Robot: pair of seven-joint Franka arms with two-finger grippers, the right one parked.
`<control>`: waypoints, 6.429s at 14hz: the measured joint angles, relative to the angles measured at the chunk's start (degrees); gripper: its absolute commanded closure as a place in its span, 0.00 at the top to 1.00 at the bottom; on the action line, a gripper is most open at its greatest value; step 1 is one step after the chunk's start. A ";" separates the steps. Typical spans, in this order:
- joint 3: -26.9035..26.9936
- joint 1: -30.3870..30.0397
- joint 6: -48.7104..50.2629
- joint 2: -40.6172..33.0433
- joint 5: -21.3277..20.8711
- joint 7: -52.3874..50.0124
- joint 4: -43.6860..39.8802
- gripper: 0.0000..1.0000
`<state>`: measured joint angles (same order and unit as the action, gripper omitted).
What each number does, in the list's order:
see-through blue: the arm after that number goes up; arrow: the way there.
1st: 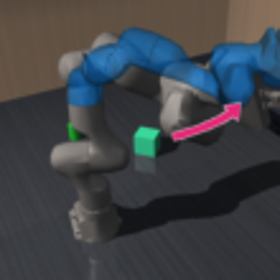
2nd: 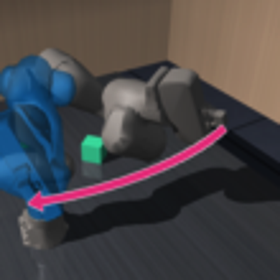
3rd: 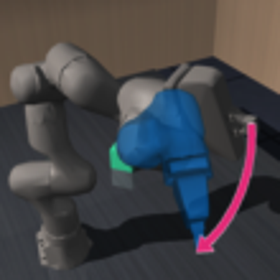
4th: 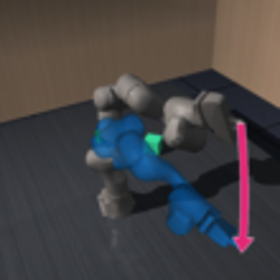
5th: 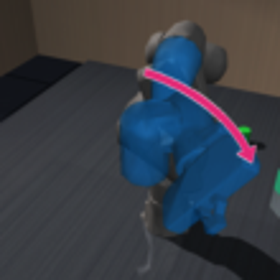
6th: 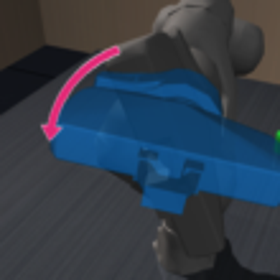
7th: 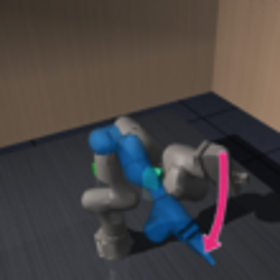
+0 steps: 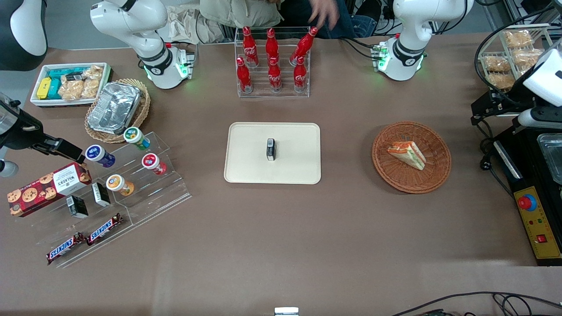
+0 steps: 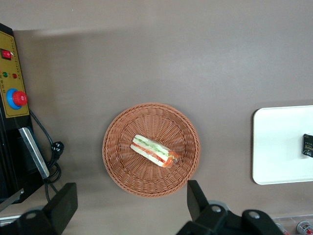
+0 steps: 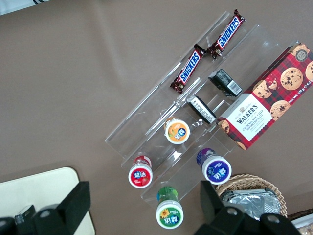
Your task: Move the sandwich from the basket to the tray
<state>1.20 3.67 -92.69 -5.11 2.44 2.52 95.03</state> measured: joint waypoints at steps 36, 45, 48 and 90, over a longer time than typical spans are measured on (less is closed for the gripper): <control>0.25 -1.05 -37.82 -13.39 -2.35 -41.77 50.78 0.99; -0.49 3.73 -50.00 -2.09 -2.33 -60.72 51.84 0.99; -0.50 3.78 -51.60 -0.34 -2.33 -61.69 51.84 0.99; -0.43 6.40 -6.62 -3.64 -5.35 -62.58 17.80 0.30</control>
<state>0.77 10.07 -99.31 -8.75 -2.91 -60.05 112.82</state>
